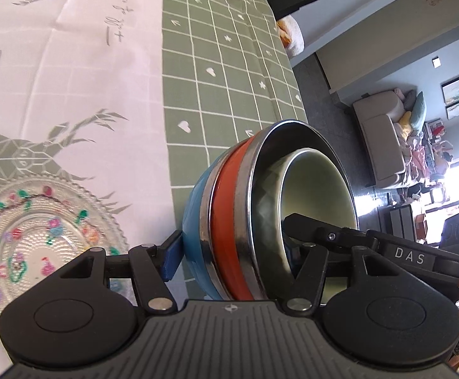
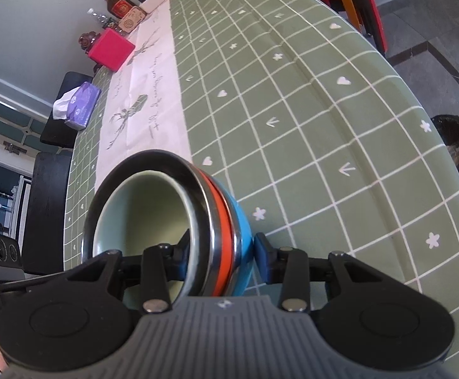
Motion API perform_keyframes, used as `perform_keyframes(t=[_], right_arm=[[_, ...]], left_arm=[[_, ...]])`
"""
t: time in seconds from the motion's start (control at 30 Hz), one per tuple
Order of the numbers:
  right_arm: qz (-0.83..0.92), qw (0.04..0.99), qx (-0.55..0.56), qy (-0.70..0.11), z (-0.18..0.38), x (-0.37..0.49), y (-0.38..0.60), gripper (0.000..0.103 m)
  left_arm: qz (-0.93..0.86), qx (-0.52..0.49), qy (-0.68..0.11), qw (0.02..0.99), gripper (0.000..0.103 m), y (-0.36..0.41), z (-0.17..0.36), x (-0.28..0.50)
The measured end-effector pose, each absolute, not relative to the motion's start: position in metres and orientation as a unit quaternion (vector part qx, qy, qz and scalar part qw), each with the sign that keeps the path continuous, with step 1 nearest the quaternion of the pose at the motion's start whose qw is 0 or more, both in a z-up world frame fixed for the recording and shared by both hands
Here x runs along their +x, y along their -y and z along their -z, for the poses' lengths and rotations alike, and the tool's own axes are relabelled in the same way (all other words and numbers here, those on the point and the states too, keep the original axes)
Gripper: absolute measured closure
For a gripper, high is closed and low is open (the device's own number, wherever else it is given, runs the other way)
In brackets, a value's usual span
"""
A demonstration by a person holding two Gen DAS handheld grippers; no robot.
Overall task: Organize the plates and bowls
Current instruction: 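Lift the bowl stack with both tools and carry it over the glass plate, then lower the bowl stack onto the glass plate with both tools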
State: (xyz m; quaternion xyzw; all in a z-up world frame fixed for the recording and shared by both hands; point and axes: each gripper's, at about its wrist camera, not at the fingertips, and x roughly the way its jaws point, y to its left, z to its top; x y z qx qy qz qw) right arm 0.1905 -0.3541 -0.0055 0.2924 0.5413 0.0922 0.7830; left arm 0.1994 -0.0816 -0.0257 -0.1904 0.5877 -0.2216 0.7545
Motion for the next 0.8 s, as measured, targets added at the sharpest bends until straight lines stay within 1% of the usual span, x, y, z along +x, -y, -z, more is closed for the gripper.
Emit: perform_keyframes(t=[0.4,0.6,0.8], right_arm=[[-0.160,0.782,0.257,-0.545,-0.011,0.201,0.271,0.066],[-0.189,0.772,0.239,-0.557,-0.007,0.202,0.227,0.067],[-0.200,0.764,0.220,-0.572,0.002,0.200,0.200,0.067]], left_arm=[[0.161,-0.211,-0.562,0.783,0.035,0.003,0.003,0.184],[0.130,-0.226,-0.558,0.787,0.036,-0.037,0.007,0.172],[0.115,-0.245,-0.561,0.782,0.036,-0.061,0.019,0.164]])
